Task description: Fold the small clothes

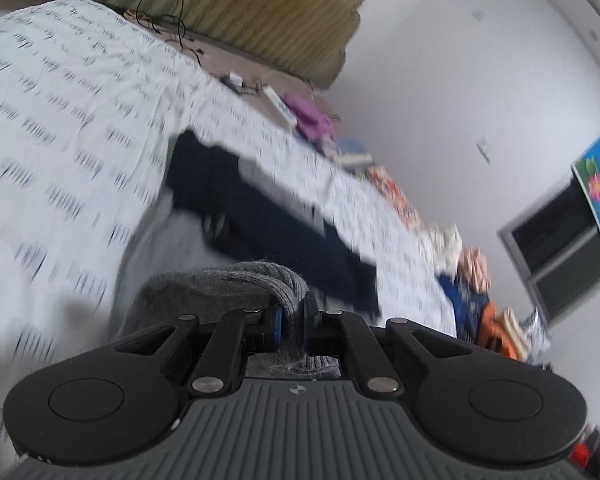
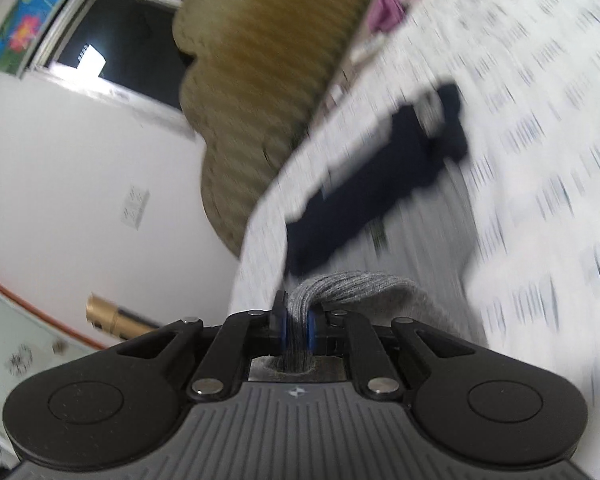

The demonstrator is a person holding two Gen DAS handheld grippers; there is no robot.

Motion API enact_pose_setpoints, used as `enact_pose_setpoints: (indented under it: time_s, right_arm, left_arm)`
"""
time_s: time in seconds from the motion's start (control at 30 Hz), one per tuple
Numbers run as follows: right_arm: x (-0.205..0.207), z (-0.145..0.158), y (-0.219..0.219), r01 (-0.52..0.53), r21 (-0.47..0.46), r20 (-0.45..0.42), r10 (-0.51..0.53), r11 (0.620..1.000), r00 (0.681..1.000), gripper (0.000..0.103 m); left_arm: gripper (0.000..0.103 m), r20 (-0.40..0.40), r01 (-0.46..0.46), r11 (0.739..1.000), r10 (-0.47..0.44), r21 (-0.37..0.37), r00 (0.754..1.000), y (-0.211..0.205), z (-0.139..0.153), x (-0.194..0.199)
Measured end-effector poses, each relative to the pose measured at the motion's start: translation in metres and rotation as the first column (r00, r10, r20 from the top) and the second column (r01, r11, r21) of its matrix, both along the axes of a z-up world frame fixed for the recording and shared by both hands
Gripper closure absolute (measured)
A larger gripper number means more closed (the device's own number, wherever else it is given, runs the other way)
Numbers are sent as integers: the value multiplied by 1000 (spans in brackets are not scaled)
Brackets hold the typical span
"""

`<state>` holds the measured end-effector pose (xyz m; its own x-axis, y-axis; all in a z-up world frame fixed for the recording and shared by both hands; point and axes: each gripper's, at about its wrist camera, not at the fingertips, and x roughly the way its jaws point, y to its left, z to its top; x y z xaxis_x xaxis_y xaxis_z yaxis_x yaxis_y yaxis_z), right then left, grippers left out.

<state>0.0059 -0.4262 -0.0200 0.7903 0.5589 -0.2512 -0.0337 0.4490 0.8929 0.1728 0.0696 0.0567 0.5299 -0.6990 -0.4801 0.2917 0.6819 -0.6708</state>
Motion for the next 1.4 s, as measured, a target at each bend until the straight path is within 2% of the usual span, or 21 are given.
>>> enact_pose_setpoints:
  time_s: [0.2,0.33,0.37,0.4,0.47,0.53,0.63,0.67,0.7,0.73,0.77,0.8,0.83,0.87,0.9,0.97,1.03,1.07,1.1,1.23,1.4]
  right_arm:
    - [111,-4,-27,56,17,11,-57,998,998,94]
    - [188,-22,-44,87,2,-43,-87,996,995,94]
    - [205,-29,-50,156,-6,-74,-156,988,985,94]
    - [221,-39,-57,167,1,-105,-166,986,980,94]
    - [239,-63,-63,197,15,-168,-192,980,967,94]
    - [249,-78,-63,202,-1,-202,-198,979,959,94]
    - [252,-86,-61,194,23,-192,-186,981,964,93]
    - [253,-87,-64,199,36,-183,-189,979,965,91]
    - [255,-85,-67,214,54,-167,-202,975,965,91]
    - [257,-86,-73,236,70,-160,-223,969,962,90]
    - [260,-90,-77,254,77,-174,-237,964,956,78]
    - [260,-92,-79,274,75,-204,-254,959,946,64]
    - [262,-95,-81,297,62,-239,-275,953,931,57]
    - [259,-96,-80,304,54,-243,-282,951,928,50]
    - [253,-94,-78,295,57,-222,-276,954,935,47]
    - [235,-84,-75,278,50,-198,-264,959,944,43]
    - [203,-68,-69,263,16,-150,-258,965,954,37]
    - [188,-59,-64,253,-10,-134,-253,967,958,27]
    - [170,-54,-58,240,-41,-128,-243,970,962,25]
    - [90,-54,-22,181,-168,-173,-209,969,962,25]
    - [50,-82,19,156,-139,-258,-187,978,948,25]
  left_arm:
    - [95,47,-35,995,31,94,998,-58,5,110]
    - [95,35,-95,987,91,132,995,-83,-7,178]
    - [95,29,-112,982,109,149,994,-88,-14,192]
    - [95,6,-128,976,129,174,992,-93,-25,207]
    - [95,-43,-138,967,151,215,988,-101,-45,227]
    - [95,-42,-130,959,145,253,989,-108,-59,235]
    - [94,-31,-141,958,154,250,988,-111,-62,248]
    - [90,-15,-162,958,170,238,985,-110,-60,255]
    - [72,17,-192,955,193,226,981,-109,-58,262]
    - [66,56,-200,952,192,232,980,-110,-59,266]
    - [37,75,-218,935,205,280,976,-111,-60,271]
    - [16,67,-255,906,247,337,967,-111,-64,273]
    - [16,56,-278,894,276,353,959,-106,-67,271]
    - [18,58,-276,903,272,328,960,-98,-69,265]
    - [19,56,-258,920,253,296,966,-89,-69,258]
    - [19,53,-261,928,257,264,965,-70,-66,238]
    - [18,64,-301,927,295,224,953,-46,-66,203]
    - [18,66,-325,920,319,218,946,-35,-66,182]
    - [18,67,-352,914,345,204,936,-26,-68,163]
    - [17,3,-389,911,392,138,920,-4,-85,89]
    - [16,-136,-377,923,385,79,913,-4,-120,49]
